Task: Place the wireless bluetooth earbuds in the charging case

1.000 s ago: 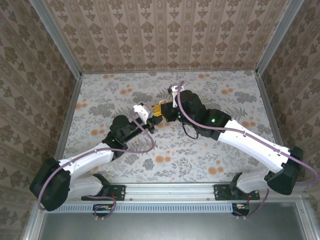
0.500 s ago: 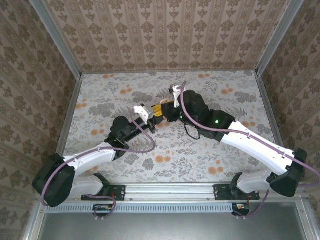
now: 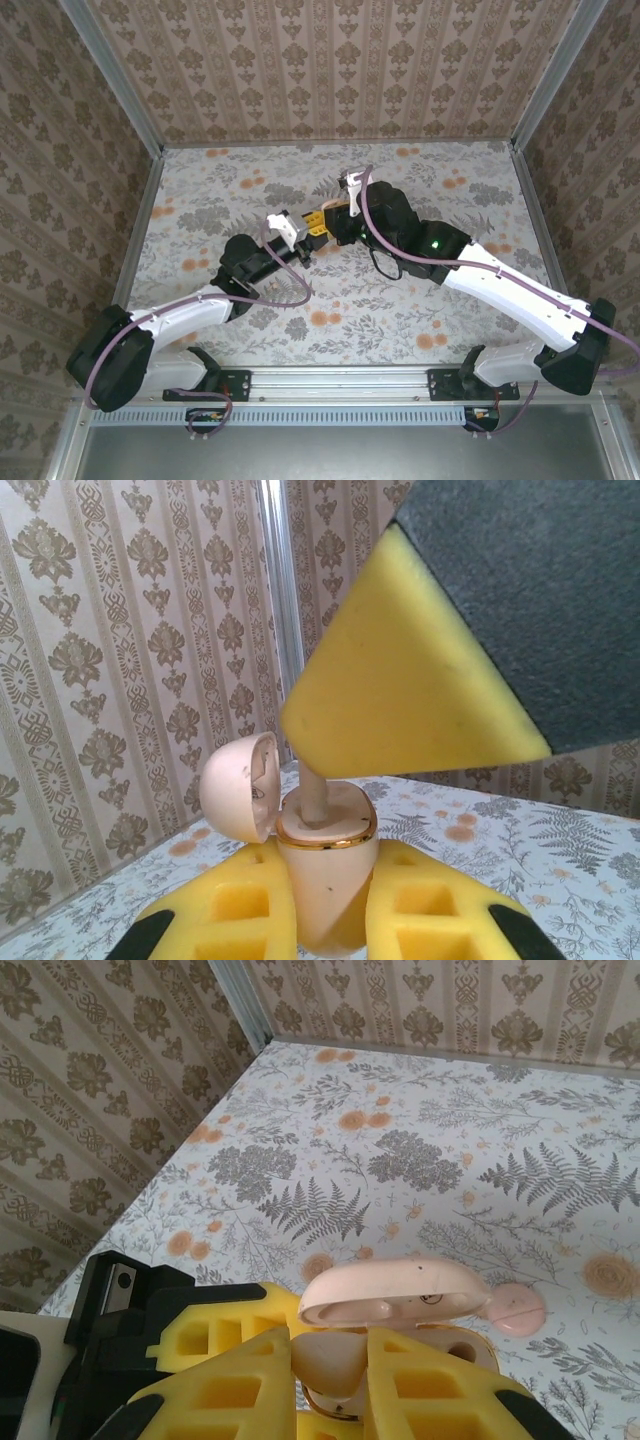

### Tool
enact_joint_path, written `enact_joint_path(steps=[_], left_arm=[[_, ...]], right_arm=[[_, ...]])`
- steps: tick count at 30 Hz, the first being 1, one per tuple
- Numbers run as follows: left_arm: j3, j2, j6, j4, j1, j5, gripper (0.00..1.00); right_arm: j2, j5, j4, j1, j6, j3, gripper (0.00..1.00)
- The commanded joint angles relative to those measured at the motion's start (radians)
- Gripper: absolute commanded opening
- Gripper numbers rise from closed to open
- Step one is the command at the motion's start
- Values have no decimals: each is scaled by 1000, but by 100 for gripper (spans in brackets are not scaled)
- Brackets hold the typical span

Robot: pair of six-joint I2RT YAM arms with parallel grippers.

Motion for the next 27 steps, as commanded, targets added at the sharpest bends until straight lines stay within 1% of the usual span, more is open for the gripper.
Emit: enact_joint_path(steps=[1, 7, 19, 27], left_arm=[[-11, -5, 19, 67, 6, 30, 0], [-7, -5, 18, 68, 6, 30, 0], [4, -3, 14, 68, 8, 39, 0], [6, -15, 11, 70, 8, 38, 0]], right_arm=[[-29, 41, -29, 1, -30, -14, 19], [-38, 47, -37, -2, -35, -15, 19], [-32, 19, -11, -1, -23, -54, 19], [-17, 3, -38, -4, -27, -29, 19]])
